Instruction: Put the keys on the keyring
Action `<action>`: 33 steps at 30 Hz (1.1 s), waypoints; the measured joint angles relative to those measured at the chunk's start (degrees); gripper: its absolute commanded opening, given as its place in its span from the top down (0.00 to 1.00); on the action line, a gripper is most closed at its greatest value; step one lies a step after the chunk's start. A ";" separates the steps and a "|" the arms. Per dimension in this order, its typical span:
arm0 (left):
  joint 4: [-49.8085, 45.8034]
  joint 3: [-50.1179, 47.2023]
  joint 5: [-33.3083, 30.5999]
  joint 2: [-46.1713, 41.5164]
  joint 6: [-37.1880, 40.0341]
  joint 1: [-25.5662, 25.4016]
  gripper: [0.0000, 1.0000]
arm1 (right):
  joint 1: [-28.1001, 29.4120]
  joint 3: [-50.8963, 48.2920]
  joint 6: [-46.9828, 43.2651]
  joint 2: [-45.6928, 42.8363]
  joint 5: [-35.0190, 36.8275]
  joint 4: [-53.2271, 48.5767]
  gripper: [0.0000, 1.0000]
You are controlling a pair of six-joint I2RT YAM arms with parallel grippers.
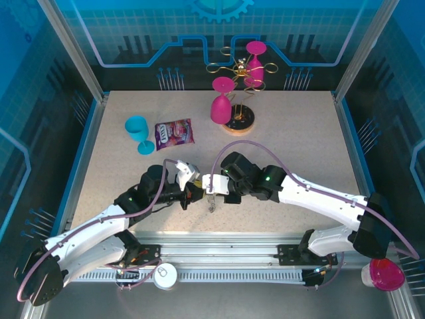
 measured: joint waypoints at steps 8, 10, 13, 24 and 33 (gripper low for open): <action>-0.09 0.00 -0.02 0.02 0.00 0.00 1.00 | 2.54 0.00 -6.34 -0.07 -1.33 1.22 1.00; -0.20 0.00 -0.04 0.02 0.00 0.00 1.00 | 2.82 0.00 -7.34 -0.44 -1.18 1.46 1.00; -0.50 0.00 -0.07 0.11 0.02 0.00 1.00 | 3.10 -0.31 -8.13 -2.38 -0.50 3.19 1.00; -1.22 0.00 -0.07 1.05 0.02 0.00 1.00 | 2.73 -4.46 -6.16 -8.76 0.57 10.95 1.00; -1.22 0.00 -0.20 -1.25 0.04 0.00 1.00 | -8.31 -5.16 5.01 -6.14 -3.34 5.62 1.00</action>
